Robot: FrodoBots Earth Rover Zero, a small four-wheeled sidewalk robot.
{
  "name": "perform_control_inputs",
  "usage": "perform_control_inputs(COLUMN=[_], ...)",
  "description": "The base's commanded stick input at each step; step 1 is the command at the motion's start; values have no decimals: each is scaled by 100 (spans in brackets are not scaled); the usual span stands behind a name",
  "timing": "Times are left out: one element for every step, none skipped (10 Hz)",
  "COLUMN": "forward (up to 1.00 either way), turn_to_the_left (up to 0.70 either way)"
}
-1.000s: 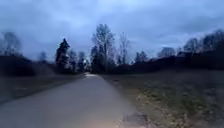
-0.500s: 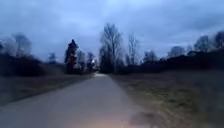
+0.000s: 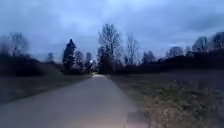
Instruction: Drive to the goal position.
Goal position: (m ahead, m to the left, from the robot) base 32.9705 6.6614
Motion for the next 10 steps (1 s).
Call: perform_control_inputs(forward=[100,100,100,100,100,100,100,100,100,100], turn_to_the_left=[0,0,0,0,0,1,40,40,40,40])
